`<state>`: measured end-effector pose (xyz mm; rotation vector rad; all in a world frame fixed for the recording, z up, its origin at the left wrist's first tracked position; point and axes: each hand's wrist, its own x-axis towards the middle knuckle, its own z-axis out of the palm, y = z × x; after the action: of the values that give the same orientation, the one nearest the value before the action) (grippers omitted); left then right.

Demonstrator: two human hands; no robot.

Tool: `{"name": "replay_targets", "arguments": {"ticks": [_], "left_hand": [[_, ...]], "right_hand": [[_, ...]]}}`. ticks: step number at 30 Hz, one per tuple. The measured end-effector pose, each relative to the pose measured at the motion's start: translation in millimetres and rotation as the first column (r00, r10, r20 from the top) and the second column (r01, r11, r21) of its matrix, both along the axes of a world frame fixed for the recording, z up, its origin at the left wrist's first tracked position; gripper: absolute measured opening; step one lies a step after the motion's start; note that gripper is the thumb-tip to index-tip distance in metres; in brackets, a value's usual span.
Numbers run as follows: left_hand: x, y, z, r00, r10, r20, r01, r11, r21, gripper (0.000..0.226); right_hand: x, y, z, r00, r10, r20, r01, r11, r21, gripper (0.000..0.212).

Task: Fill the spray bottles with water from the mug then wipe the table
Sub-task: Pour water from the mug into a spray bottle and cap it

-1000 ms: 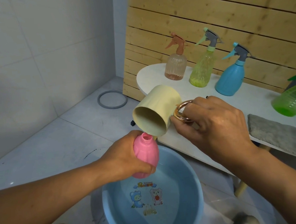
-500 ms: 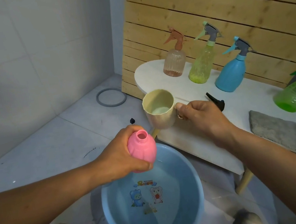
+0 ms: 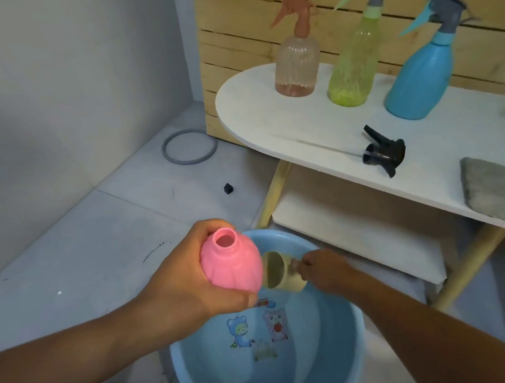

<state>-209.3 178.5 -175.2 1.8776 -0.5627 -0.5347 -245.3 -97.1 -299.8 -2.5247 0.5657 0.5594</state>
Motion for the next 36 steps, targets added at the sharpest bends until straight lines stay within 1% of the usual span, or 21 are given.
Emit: {"name": "replay_targets", "arguments": {"ticks": [4,5,7,12,14,18,20,23,25,27,28,30,31,33,36], "left_hand": [[2.7,-4.7,-8.1,0.999,0.049,-0.014,-0.048,0.998,0.047,0.089],[4.2,-5.3,-9.8,0.999,0.05,-0.018,-0.048,0.997,0.06,0.09],[8.6,-6.7,-12.8,0.999,0.046,-0.023,-0.044,0.996,0.076,0.091],[19.1,-12.6,-18.1,0.997,0.072,-0.027,-0.07,0.993,0.092,0.089],[22.5,-14.5,-20.5,0.996,0.087,-0.038,-0.083,0.993,0.083,0.088],[26.8,-16.9,-20.9,0.995,0.094,-0.047,-0.09,0.993,0.075,0.087],[26.8,-17.7,-20.1,0.995,0.091,-0.047,-0.087,0.993,0.077,0.087],[25.5,-18.3,-19.4,0.994,0.097,-0.047,-0.093,0.993,0.077,0.087],[24.9,-18.4,-18.9,0.994,0.097,-0.049,-0.094,0.993,0.074,0.087],[25.0,-17.5,-17.1,0.994,0.098,-0.051,-0.094,0.993,0.068,0.085],[24.8,-17.1,-16.0,0.994,0.096,-0.05,-0.092,0.994,0.066,0.085],[25.3,-15.4,-13.6,0.995,0.087,-0.046,-0.085,0.995,0.058,0.085],[25.6,-14.5,-11.8,0.996,0.083,-0.043,-0.081,0.995,0.054,0.085],[26.5,-11.9,-9.1,0.996,0.08,-0.03,-0.078,0.996,0.047,0.085],[27.9,-8.7,-3.2,0.996,0.084,0.005,-0.084,0.995,0.054,0.083]], "right_hand": [[-7.9,3.2,-41.4,0.995,0.06,-0.077,-0.067,0.994,-0.085,0.039],[-8.6,3.7,-47.9,0.99,0.1,-0.098,-0.112,0.985,-0.127,0.035],[-7.9,6.0,-58.2,0.971,0.196,-0.133,-0.223,0.949,-0.225,0.028],[-8.2,11.5,-73.3,0.933,0.302,-0.197,-0.357,0.847,-0.395,0.03],[-10.0,12.6,-78.8,0.924,0.317,-0.214,-0.381,0.817,-0.433,0.031],[-9.6,19.6,-86.1,0.915,0.34,-0.218,-0.403,0.795,-0.454,0.033],[-10.3,26.0,-85.7,0.925,0.325,-0.199,-0.381,0.795,-0.472,0.031],[-14.1,36.2,-92.1,0.934,0.305,-0.187,-0.357,0.817,-0.453,0.029],[-15.9,41.6,-93.8,0.949,0.27,-0.162,-0.314,0.857,-0.409,0.029],[-15.9,43.6,-93.8,0.965,0.24,-0.11,-0.263,0.91,-0.321,0.03],[-15.7,43.4,-91.7,0.977,0.202,-0.063,-0.211,0.943,-0.257,0.032],[-16.7,40.7,-87.0,0.999,0.032,0.002,-0.032,0.998,-0.051,0.037],[-17.9,39.0,-84.8,0.999,-0.053,0.008,0.052,0.997,0.05,0.04],[-21.3,37.6,-79.7,0.985,-0.173,0.02,0.165,0.963,0.212,0.043],[-29.6,39.4,-70.3,0.949,-0.314,0.021,0.286,0.888,0.359,0.041]]}}
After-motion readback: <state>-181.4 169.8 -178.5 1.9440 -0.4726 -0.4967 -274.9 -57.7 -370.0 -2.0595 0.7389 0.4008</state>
